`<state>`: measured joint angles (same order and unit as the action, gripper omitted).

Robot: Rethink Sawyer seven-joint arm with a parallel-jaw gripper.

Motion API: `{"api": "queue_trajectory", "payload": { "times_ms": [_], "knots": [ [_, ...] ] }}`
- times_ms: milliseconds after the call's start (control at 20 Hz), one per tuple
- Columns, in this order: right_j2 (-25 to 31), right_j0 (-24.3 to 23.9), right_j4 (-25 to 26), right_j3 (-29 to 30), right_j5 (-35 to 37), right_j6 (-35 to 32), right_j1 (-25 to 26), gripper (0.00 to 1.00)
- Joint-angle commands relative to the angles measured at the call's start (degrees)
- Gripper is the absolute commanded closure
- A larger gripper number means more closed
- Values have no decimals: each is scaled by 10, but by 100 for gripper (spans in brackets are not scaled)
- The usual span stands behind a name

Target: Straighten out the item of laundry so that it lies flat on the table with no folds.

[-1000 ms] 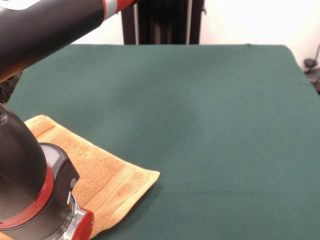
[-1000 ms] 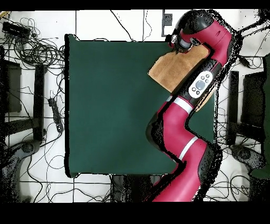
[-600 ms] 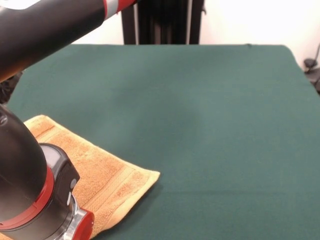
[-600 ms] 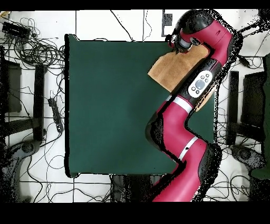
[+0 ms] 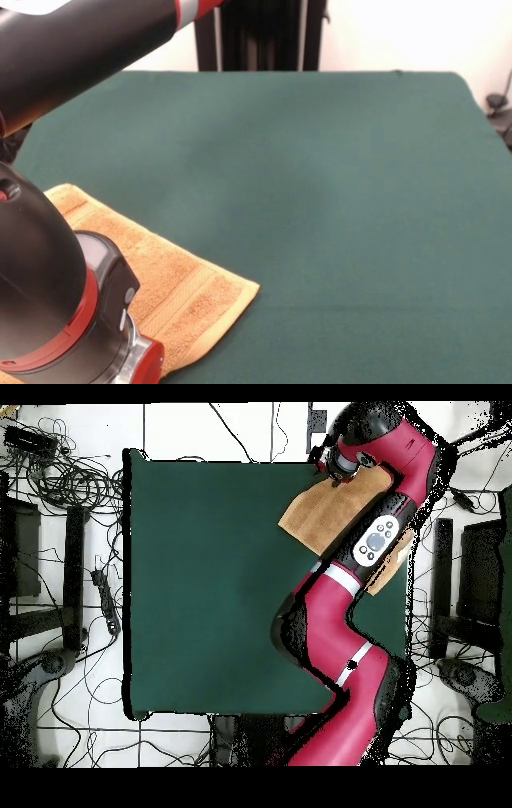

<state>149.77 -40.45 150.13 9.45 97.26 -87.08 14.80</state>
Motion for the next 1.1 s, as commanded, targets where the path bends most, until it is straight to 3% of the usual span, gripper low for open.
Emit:
{"api": "queue_trajectory", "payload": {
  "times_ms": [50, 550, 1100],
  "knots": [
    [2, 29, 60, -55, -38, 114, 23, 0],
    [34, 28, 101, -56, -37, 131, 24, 0],
    [62, 27, 109, -62, -84, 148, 28, 0]
  ]
}}
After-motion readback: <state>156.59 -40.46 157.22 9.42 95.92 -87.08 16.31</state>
